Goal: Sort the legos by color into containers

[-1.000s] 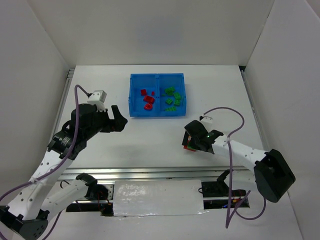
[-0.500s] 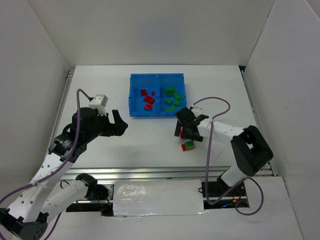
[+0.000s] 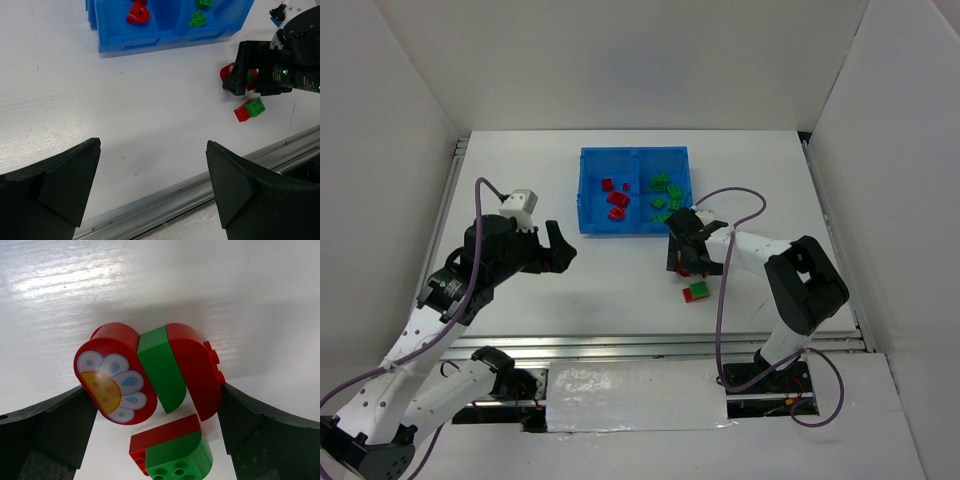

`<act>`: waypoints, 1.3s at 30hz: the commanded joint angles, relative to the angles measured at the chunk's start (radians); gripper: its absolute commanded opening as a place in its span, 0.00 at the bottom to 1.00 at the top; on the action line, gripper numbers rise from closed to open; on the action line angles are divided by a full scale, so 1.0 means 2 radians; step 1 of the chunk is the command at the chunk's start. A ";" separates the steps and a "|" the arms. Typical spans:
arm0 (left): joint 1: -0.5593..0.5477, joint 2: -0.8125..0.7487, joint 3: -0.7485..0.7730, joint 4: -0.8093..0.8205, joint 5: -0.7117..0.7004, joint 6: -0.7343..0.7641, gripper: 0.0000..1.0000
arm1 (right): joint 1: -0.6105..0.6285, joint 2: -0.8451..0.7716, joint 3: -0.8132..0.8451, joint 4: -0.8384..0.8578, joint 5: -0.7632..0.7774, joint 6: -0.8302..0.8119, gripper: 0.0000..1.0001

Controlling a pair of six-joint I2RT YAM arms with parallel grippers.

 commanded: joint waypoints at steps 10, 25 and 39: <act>-0.002 -0.001 0.004 0.016 0.016 0.014 0.99 | -0.015 0.037 0.064 -0.006 -0.021 -0.068 1.00; -0.004 0.003 0.007 0.019 0.020 0.009 0.99 | 0.031 -0.055 0.004 0.047 -0.061 -0.095 0.61; -0.003 -0.011 0.007 0.005 0.005 0.009 0.99 | -0.083 -0.187 -0.042 0.046 0.014 0.035 0.99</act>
